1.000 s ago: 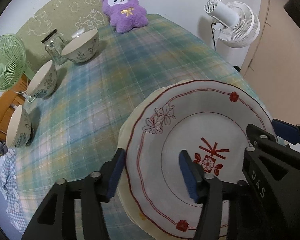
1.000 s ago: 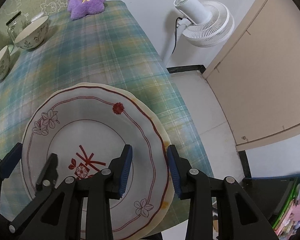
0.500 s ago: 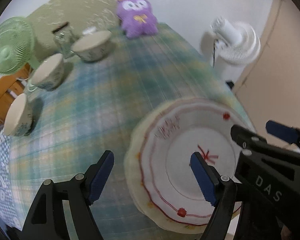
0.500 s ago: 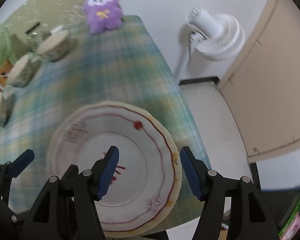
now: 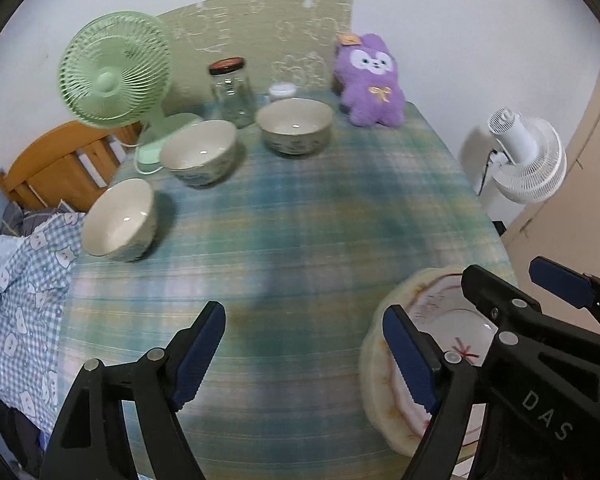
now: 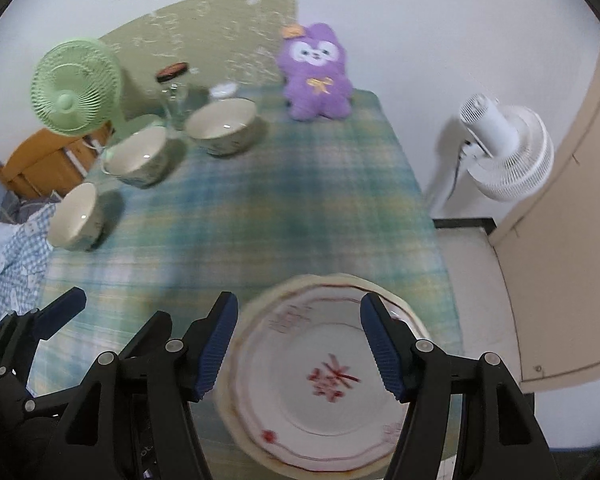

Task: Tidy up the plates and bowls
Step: 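Lower the plate stack onto the table edge and open both grippers, then move both grippers to the wide grey-green bowl near the fan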

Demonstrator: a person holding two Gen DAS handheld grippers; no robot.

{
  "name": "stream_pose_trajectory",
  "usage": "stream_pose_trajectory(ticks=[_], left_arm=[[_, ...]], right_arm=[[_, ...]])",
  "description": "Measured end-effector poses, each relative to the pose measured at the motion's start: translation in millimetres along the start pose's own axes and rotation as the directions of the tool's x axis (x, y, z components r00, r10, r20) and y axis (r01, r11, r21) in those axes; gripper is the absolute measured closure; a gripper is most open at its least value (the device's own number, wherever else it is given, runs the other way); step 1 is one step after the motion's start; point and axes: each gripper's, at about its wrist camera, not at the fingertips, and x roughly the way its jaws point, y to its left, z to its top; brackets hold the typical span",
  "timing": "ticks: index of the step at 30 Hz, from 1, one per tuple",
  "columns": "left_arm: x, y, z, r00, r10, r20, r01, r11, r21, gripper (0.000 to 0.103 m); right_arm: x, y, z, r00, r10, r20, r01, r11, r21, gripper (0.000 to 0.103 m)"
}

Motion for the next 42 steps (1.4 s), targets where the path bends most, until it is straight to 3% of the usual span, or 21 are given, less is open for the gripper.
stream_pose_trajectory(ticks=[10, 16, 23, 31, 39, 42], left_arm=[[4, 96, 16, 1.000, -0.024, 0.002, 0.024, 1.000, 0.007, 0.034], [16, 151, 26, 1.000, 0.010, 0.007, -0.010, 1.000, 0.025, 0.042], [35, 201, 38, 1.000, 0.008, 0.009, -0.008, 1.000, 0.015, 0.046], [63, 246, 55, 0.999, 0.035, 0.011, -0.035, 0.999, 0.000, 0.047], [102, 272, 66, 0.999, 0.053, -0.011, -0.053, 0.999, 0.003, 0.054], [112, 278, 68, 0.999, 0.049, -0.017, -0.049, 0.999, -0.006, 0.059]], right_arm=[[8, 94, 18, 1.000, 0.009, 0.003, -0.009, 0.999, 0.041, 0.036], [22, 151, 28, 1.000, 0.017, 0.007, -0.017, 0.998, 0.055, 0.040], [40, 203, 45, 1.000, 0.016, 0.010, -0.016, 0.999, 0.029, 0.042], [71, 246, 67, 0.999, 0.043, 0.007, -0.043, 0.999, 0.012, 0.043], [112, 270, 80, 0.998, 0.052, -0.036, -0.051, 0.999, 0.014, 0.048], [128, 276, 83, 0.997, 0.043, -0.065, -0.042, 0.999, 0.012, 0.058]])
